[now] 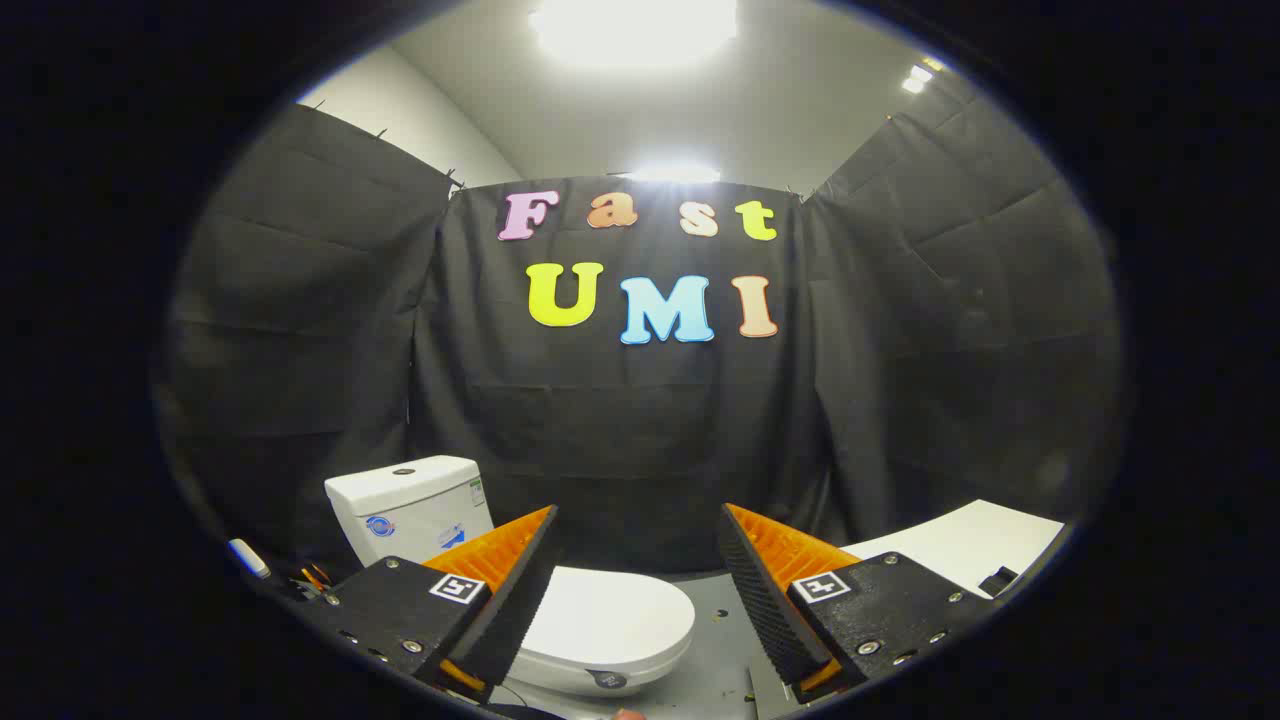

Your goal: Open the toilet lid.

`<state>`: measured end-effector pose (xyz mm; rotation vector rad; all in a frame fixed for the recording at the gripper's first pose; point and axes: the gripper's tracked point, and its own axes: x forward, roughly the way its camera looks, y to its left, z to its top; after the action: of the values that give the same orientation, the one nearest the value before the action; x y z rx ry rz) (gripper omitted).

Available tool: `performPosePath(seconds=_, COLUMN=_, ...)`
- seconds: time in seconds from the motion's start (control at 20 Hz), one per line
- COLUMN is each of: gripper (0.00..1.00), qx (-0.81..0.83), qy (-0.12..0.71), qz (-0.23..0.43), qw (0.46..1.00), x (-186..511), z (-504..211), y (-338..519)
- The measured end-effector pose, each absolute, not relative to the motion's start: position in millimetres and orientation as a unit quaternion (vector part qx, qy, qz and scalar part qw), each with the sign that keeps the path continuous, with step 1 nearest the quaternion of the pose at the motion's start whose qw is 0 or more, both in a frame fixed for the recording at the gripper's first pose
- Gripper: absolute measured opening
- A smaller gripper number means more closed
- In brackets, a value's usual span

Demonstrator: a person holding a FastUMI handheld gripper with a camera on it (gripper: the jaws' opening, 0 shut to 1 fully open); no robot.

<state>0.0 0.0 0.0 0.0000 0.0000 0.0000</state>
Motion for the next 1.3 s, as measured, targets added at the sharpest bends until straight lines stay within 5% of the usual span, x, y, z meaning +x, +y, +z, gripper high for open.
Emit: performPosePath(seconds=1.3, gripper=0.96, qx=0.026, qy=0.021, qz=-0.017, qw=0.999, x=9, z=-45, y=-18)
